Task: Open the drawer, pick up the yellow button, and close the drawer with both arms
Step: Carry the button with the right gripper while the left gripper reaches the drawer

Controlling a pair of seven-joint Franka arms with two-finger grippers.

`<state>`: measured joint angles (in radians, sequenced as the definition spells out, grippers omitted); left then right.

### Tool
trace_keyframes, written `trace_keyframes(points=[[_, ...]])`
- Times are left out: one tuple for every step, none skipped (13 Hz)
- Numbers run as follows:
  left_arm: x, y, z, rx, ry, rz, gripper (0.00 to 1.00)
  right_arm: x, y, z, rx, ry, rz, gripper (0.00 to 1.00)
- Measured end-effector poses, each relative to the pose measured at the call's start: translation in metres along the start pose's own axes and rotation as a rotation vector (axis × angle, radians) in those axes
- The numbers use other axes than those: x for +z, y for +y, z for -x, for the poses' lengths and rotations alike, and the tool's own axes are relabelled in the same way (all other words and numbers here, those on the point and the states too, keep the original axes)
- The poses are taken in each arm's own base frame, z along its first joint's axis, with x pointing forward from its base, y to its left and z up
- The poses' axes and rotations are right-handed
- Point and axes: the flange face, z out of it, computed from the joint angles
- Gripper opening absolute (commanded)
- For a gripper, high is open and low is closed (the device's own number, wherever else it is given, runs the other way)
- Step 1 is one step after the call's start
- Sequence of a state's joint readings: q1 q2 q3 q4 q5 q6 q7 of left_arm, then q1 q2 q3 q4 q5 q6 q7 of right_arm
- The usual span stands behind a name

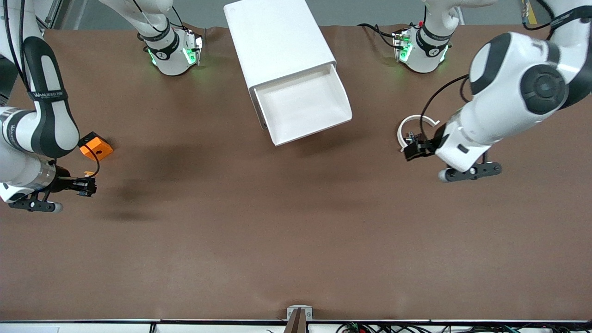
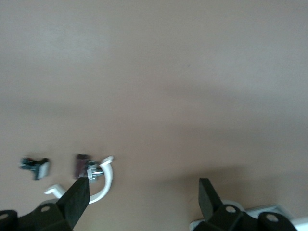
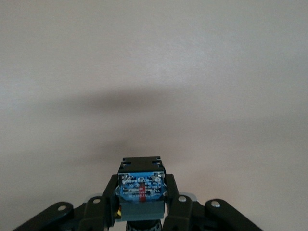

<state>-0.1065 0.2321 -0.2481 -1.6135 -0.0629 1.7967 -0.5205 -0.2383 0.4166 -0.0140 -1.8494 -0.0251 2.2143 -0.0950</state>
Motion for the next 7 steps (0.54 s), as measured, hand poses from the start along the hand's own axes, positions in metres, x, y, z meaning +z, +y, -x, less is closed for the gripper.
trace_keyframes(points=[[0.009,0.015,0.003,-0.017,0.012,-0.007,1.00,0.013,0.009,-0.002,0.006,0.005,0.000,0.00],[0.017,0.028,0.006,-0.023,0.018,-0.011,1.00,0.026,0.019,-0.003,-0.001,0.015,0.001,0.00],[0.025,0.040,0.008,-0.020,0.024,-0.007,1.00,0.039,0.030,-0.005,-0.015,0.027,0.002,0.00],[0.034,0.050,0.009,-0.014,0.031,0.002,1.00,0.051,0.041,-0.005,-0.031,0.033,0.003,0.00],[0.045,0.061,0.009,-0.012,0.034,0.009,1.00,0.061,0.050,-0.004,-0.044,0.034,0.003,0.00],[0.058,0.072,0.011,-0.022,0.034,0.016,1.00,0.067,0.055,-0.004,-0.051,0.033,0.002,0.00],[0.069,0.085,0.014,-0.037,0.037,0.024,1.00,0.071,0.056,-0.004,-0.055,0.032,0.002,0.00]])
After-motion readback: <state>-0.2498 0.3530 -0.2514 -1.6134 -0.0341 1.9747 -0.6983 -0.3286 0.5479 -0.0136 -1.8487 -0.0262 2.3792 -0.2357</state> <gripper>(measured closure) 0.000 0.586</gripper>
